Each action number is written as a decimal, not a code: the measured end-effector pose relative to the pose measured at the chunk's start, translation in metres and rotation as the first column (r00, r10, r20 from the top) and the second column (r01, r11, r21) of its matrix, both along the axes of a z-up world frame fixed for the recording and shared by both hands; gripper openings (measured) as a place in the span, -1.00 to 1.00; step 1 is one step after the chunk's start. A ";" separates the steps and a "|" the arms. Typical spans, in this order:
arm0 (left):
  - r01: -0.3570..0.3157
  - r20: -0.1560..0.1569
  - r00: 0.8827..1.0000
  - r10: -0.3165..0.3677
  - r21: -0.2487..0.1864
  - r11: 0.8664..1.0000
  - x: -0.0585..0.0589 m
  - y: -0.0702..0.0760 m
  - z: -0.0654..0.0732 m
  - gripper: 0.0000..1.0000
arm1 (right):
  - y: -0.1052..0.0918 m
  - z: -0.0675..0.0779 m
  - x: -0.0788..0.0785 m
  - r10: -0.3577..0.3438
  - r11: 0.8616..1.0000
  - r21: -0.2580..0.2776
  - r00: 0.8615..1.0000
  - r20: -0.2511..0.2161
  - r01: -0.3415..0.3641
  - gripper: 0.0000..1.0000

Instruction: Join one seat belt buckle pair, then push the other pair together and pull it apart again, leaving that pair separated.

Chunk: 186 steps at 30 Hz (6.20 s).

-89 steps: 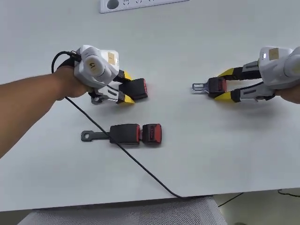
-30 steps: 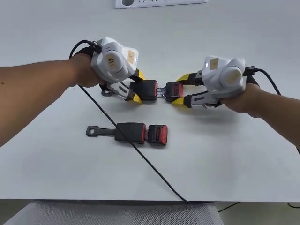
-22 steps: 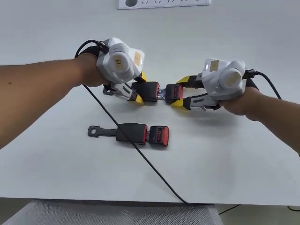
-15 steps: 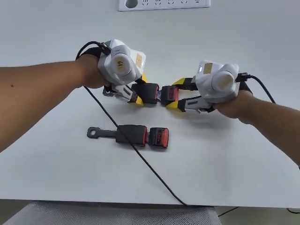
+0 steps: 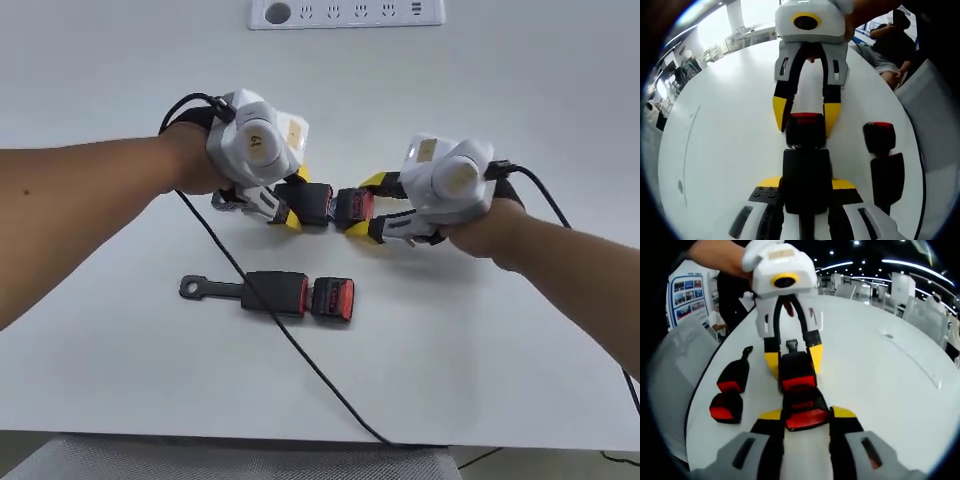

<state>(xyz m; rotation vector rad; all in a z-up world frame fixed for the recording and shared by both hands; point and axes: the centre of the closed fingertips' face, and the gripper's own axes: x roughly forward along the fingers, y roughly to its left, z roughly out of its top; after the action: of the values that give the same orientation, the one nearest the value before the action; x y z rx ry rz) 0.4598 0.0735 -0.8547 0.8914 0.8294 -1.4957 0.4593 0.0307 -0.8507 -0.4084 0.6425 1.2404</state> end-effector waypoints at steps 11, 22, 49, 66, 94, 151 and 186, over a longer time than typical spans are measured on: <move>-0.005 0.003 1.000 0.005 0.009 1.000 -0.002 0.000 0.001 -0.32 | 0.000 0.000 0.000 0.007 0.999 -0.038 1.000 0.010 -0.006 -0.33; -0.006 0.006 1.000 0.006 0.017 1.000 -0.003 0.001 0.003 -0.31 | -0.001 -0.001 0.001 0.010 0.998 -0.069 1.000 0.016 -0.009 -0.33; -0.051 -0.001 0.999 0.051 -0.026 0.998 -0.001 0.004 0.003 -0.30 | -0.022 0.000 -0.006 0.028 0.996 -0.082 0.999 0.027 -0.025 -0.31; -0.065 -0.010 0.998 0.065 -0.031 0.997 0.001 0.002 0.002 -0.30 | -0.075 -0.014 -0.009 0.034 0.995 -0.095 0.999 0.013 -0.033 -0.29; -0.074 -0.017 0.997 0.074 -0.037 0.997 0.001 0.001 0.003 -0.29 | -0.156 -0.016 -0.025 -0.033 0.990 -0.138 0.999 -0.014 0.030 -0.27; -0.796 -0.073 0.502 0.862 -0.428 0.428 -0.103 0.110 0.108 1.00 | -0.148 0.101 -0.079 -0.604 0.795 0.200 0.777 0.176 0.573 0.99; -0.731 -0.085 0.565 0.821 -0.511 0.451 -0.126 0.118 0.131 1.00 | -0.179 0.109 -0.127 -0.650 0.759 0.204 0.738 0.180 0.619 0.99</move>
<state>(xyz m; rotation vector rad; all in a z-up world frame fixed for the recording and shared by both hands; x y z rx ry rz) 0.3333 0.1918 -0.7235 0.1464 0.5403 -0.6937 0.3319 -0.1482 -0.7415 -0.1898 0.4279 0.5502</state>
